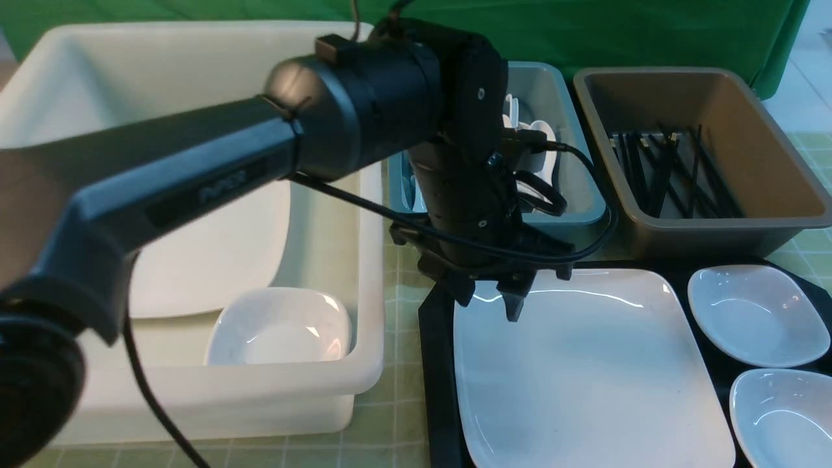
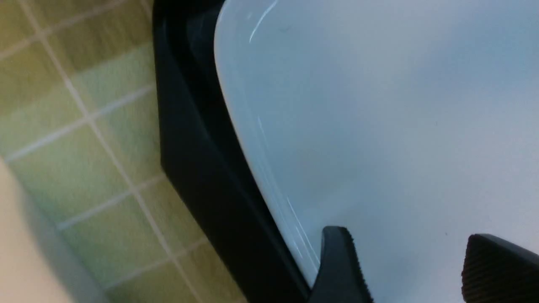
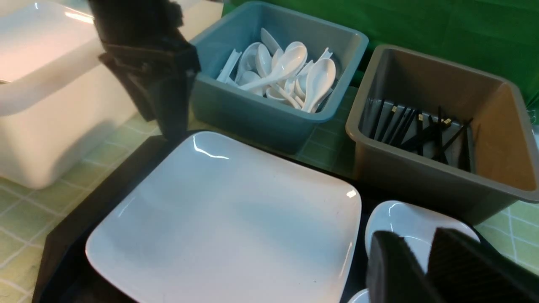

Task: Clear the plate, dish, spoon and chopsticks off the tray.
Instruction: Use the left arm to grab a plate from the dinner plate

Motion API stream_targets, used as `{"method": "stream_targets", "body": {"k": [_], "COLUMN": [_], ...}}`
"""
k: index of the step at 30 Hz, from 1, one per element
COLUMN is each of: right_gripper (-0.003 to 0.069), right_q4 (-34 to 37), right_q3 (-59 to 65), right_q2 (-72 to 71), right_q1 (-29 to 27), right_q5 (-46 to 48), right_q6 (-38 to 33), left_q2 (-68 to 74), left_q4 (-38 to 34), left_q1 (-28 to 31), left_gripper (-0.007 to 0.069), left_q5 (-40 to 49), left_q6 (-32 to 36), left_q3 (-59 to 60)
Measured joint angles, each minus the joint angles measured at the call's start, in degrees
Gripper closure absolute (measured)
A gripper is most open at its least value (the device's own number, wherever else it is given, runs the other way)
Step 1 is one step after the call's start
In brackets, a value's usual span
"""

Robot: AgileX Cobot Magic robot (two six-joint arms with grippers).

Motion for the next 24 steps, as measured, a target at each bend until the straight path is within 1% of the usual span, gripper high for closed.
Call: {"method": "stream_targets", "body": {"k": [6, 9, 10, 16, 24], "right_gripper": [0.0522, 0.0522, 0.0522, 0.0519, 0.0515], "right_q4": [0.0, 0.0, 0.0, 0.0, 0.0], "right_q3": [0.0, 0.0, 0.0, 0.0, 0.0], "right_q2": [0.0, 0.0, 0.0, 0.0, 0.0], "right_q1": [0.0, 0.0, 0.0, 0.0, 0.0], "right_q5": [0.0, 0.0, 0.0, 0.0, 0.0], "right_q6": [0.0, 0.0, 0.0, 0.0, 0.0], "left_q2": [4.5, 5.5, 6.0, 6.9, 8.7], "left_q4": [4.4, 4.4, 3.2, -3.9, -11.1], "left_q1": [0.7, 2.0, 3.0, 6.8, 7.3], "left_gripper": [0.0246, 0.0246, 0.0246, 0.0246, 0.0246], "left_q5": [-2.6, -4.0, -5.7, -8.6, -9.0], "left_q6": [0.7, 0.8, 0.8, 1.2, 7.1], "left_q3": [-0.4, -0.4, -0.4, -0.4, -0.4]}}
